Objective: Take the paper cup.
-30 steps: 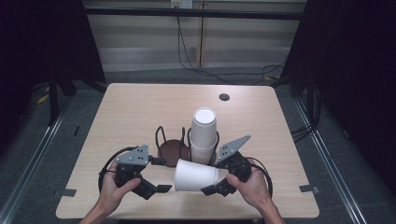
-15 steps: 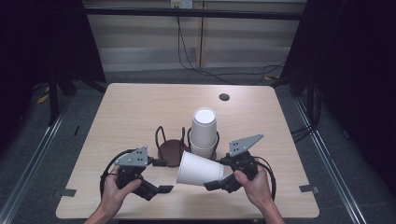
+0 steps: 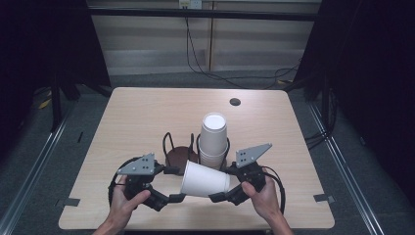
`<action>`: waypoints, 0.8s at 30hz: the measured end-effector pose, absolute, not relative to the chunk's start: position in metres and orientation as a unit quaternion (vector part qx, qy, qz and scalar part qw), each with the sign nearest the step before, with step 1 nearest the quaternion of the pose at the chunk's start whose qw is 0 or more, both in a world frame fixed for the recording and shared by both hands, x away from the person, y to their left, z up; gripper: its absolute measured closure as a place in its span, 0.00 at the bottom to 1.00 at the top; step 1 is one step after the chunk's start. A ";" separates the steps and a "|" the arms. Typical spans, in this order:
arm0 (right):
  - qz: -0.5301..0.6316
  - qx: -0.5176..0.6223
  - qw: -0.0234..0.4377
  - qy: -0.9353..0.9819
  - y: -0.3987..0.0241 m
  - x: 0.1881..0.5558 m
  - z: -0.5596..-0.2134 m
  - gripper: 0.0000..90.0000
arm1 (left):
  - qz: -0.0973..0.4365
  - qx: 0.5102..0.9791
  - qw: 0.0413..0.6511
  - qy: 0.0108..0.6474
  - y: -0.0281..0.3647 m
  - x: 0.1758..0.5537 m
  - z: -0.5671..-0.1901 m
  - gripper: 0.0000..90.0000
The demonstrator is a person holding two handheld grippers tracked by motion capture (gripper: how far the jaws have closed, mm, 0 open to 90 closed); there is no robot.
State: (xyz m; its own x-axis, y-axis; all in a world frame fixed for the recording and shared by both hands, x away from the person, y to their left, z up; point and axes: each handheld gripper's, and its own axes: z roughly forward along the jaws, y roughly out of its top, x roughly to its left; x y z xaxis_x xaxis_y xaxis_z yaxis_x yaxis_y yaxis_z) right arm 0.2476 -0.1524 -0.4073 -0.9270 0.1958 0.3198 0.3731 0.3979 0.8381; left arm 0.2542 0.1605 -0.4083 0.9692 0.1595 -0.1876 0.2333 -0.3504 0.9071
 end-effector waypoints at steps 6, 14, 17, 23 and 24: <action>-0.515 -0.170 0.088 -0.835 -0.148 0.248 -0.409 0.29 | -0.024 0.820 0.559 0.119 0.159 0.254 -0.409 0.14; -0.514 -0.163 0.090 -0.837 -0.145 0.247 -0.409 0.29 | -0.029 0.813 0.568 0.126 0.157 0.258 -0.412 0.00; -0.513 -0.161 0.091 -0.838 -0.143 0.247 -0.410 0.29 | -0.032 0.815 0.565 0.125 0.155 0.258 -0.412 0.00; -0.509 -0.154 0.098 -0.841 -0.139 0.247 -0.412 0.29 | -0.047 0.815 0.564 0.121 0.151 0.257 -0.413 0.00; -0.509 -0.153 0.099 -0.841 -0.138 0.246 -0.412 0.29 | -0.046 0.816 0.564 0.120 0.150 0.257 -0.413 0.00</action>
